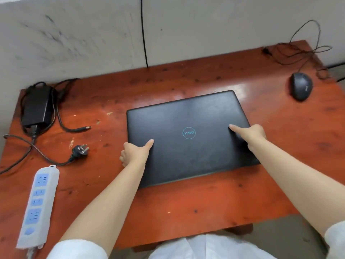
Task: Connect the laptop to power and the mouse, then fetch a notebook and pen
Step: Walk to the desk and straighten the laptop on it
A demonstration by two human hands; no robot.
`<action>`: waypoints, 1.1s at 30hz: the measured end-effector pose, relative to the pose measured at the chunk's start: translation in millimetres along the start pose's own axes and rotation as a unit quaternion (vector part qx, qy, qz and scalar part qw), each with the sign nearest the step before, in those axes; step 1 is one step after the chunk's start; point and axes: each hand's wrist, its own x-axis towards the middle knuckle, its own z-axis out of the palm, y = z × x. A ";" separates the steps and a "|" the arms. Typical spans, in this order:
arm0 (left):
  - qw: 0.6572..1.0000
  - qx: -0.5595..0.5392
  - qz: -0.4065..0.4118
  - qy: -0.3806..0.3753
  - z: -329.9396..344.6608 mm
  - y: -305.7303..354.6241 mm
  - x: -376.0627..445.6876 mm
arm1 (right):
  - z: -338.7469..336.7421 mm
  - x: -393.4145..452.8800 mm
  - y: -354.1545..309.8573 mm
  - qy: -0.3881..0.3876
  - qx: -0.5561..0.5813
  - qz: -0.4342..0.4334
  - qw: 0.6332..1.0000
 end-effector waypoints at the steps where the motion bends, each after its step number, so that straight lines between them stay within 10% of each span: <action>1: 1.000 0.002 0.008 -0.009 2.2 -1.3 -4.3 | -5.0 -2.0 8.3 0.008 0.002 0.006 1.000; 33: 0.984 0.157 0.069 -0.044 -2.8 -34.2 -41.8 | -21.3 -26.6 41.3 0.005 -0.145 -0.056 0.988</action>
